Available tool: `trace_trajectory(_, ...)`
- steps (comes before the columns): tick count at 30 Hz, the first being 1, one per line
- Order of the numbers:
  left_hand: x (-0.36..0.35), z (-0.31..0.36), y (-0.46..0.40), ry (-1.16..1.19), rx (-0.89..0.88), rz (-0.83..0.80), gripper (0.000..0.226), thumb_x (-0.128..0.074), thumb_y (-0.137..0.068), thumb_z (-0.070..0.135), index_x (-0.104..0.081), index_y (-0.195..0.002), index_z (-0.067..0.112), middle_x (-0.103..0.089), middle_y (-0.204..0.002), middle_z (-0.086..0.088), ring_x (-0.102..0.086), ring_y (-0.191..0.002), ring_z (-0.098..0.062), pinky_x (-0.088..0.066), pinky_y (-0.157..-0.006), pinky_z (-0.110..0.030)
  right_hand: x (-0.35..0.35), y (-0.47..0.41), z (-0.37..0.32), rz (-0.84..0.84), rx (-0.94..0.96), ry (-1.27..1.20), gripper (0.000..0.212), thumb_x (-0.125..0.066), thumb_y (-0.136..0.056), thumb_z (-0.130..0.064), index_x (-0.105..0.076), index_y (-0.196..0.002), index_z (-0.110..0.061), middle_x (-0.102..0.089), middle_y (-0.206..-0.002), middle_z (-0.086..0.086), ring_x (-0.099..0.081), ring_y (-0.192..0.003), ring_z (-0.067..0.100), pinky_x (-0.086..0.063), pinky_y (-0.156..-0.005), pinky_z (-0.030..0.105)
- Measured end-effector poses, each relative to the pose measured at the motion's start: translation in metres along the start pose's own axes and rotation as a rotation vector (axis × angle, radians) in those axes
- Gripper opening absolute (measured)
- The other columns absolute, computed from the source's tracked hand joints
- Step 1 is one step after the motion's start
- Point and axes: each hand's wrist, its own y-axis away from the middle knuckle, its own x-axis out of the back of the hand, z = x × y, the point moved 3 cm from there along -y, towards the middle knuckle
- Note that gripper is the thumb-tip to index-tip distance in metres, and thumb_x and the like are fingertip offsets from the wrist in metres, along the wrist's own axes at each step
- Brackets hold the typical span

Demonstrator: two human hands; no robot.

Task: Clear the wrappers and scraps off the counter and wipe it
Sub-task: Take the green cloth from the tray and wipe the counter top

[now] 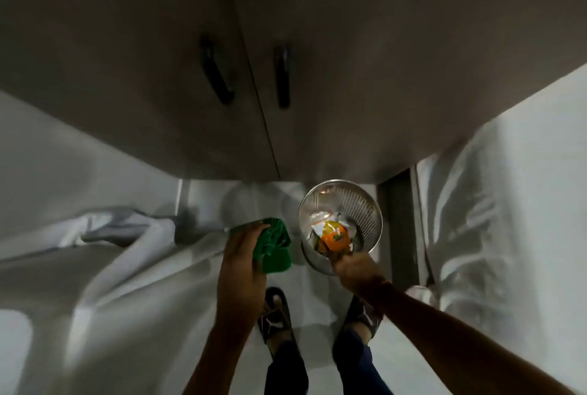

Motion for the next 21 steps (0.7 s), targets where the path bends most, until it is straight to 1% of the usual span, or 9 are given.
trace_trajectory(2, -0.024, -0.036, 0.011, 0.031, 0.035, -0.006, 0.047, -0.048, -0.092, 0.004, -0.058, -0.136, 0.017, -0.059, -0.135, -0.006, -0.058, -0.125, -0.019, -0.053, -0.107, -0.042, -0.039, -0.008, -0.003, 0.007, -0.070, -0.047, 0.031, -0.048, -0.079, -0.010, -0.073, -0.061, -0.007, -0.053, -0.040, 0.004, -0.051, -0.028, 0.022, -0.040, -0.031, 0.020)
trace_trajectory(5, -0.048, -0.062, 0.023, 0.012, 0.034, -0.043, 0.039, -0.040, -0.100, 0.022, -0.060, -0.134, 0.020, -0.060, -0.133, -0.006, -0.059, -0.122, -0.015, -0.047, -0.105, -0.013, -0.084, -0.015, -0.003, 0.000, -0.180, -0.149, 0.010, -0.067, -0.075, -0.003, -0.076, -0.071, -0.005, -0.060, -0.051, 0.012, -0.060, -0.040, 0.029, -0.049, -0.035, 0.030)
trace_trajectory(7, -0.057, -0.070, 0.026, -0.026, 0.009, -0.075, 0.042, -0.036, -0.103, 0.029, -0.059, -0.136, 0.017, -0.059, -0.136, -0.008, -0.058, -0.123, -0.013, -0.041, -0.100, -0.002, -0.109, -0.016, -0.004, -0.107, -0.342, -0.287, 0.021, -0.059, -0.082, -0.005, -0.079, -0.090, -0.002, -0.067, -0.065, 0.017, -0.068, -0.056, 0.033, -0.055, -0.047, 0.034)
trace_trajectory(9, -0.062, -0.068, 0.022, -0.040, 0.010, -0.081, 0.043, -0.042, -0.098, 0.014, -0.059, -0.137, 0.016, -0.057, -0.138, -0.008, -0.056, -0.126, -0.016, -0.047, -0.105, -0.013, -0.124, -0.017, -0.012, -0.196, -0.218, -0.128, 0.029, -0.056, -0.082, -0.009, -0.079, -0.099, -0.003, -0.069, -0.066, 0.015, -0.068, -0.055, 0.031, -0.054, -0.046, 0.030)
trace_trajectory(13, -0.055, -0.045, 0.009, -0.018, -0.013, -0.113, 0.061, -0.047, -0.085, -0.008, -0.058, -0.139, 0.016, -0.052, -0.145, -0.004, -0.052, -0.134, -0.020, -0.050, -0.111, -0.039, -0.114, -0.020, -0.004, -0.442, -0.186, -0.110, 0.040, -0.033, -0.107, -0.027, -0.054, -0.139, -0.014, -0.064, -0.125, 0.013, -0.062, -0.111, 0.033, -0.048, -0.090, 0.040)
trace_trajectory(15, -0.040, -0.021, 0.007, -0.048, -0.045, -0.147, 0.062, -0.049, -0.086, -0.010, -0.057, -0.141, 0.017, -0.050, -0.147, -0.003, -0.049, -0.135, -0.019, -0.048, -0.113, -0.040, -0.071, -0.027, -0.008, -0.313, -0.437, -0.577, 0.036, -0.043, -0.106, -0.031, -0.063, -0.129, -0.010, -0.068, -0.120, 0.016, -0.063, -0.108, 0.033, -0.048, -0.093, 0.039)
trace_trajectory(17, -0.012, 0.014, 0.005, -0.088, -0.092, -0.157, 0.059, -0.050, -0.087, -0.007, -0.059, -0.140, 0.016, -0.050, -0.147, -0.004, -0.048, -0.136, -0.020, -0.044, -0.116, -0.042, 0.003, -0.044, -0.021, -0.107, -0.698, -1.302, 0.039, -0.048, -0.104, -0.037, -0.070, -0.107, -0.005, -0.070, -0.099, 0.016, -0.065, -0.090, 0.028, -0.050, -0.084, 0.036)
trace_trajectory(19, 0.020, 0.049, 0.011, -0.137, -0.140, -0.154, 0.058, -0.054, -0.086, -0.005, -0.060, -0.139, 0.019, -0.048, -0.149, -0.006, -0.043, -0.140, -0.023, -0.039, -0.121, -0.040, 0.073, -0.057, -0.040, -0.206, -0.826, -1.892, 0.062, -0.038, -0.101, -0.058, -0.066, -0.103, -0.002, -0.064, -0.090, 0.019, -0.062, -0.080, 0.025, -0.048, -0.076, 0.033)
trace_trajectory(21, 0.054, 0.075, 0.019, -0.133, -0.164, -0.137, 0.057, -0.059, -0.085, -0.002, -0.060, -0.138, 0.021, -0.041, -0.154, -0.005, -0.034, -0.146, -0.021, -0.034, -0.123, -0.038, 0.138, -0.068, -0.059, -0.360, -0.773, -2.128, 0.078, -0.033, -0.098, -0.067, -0.062, -0.119, 0.002, -0.064, -0.110, 0.031, -0.065, -0.102, 0.038, -0.050, -0.093, 0.045)
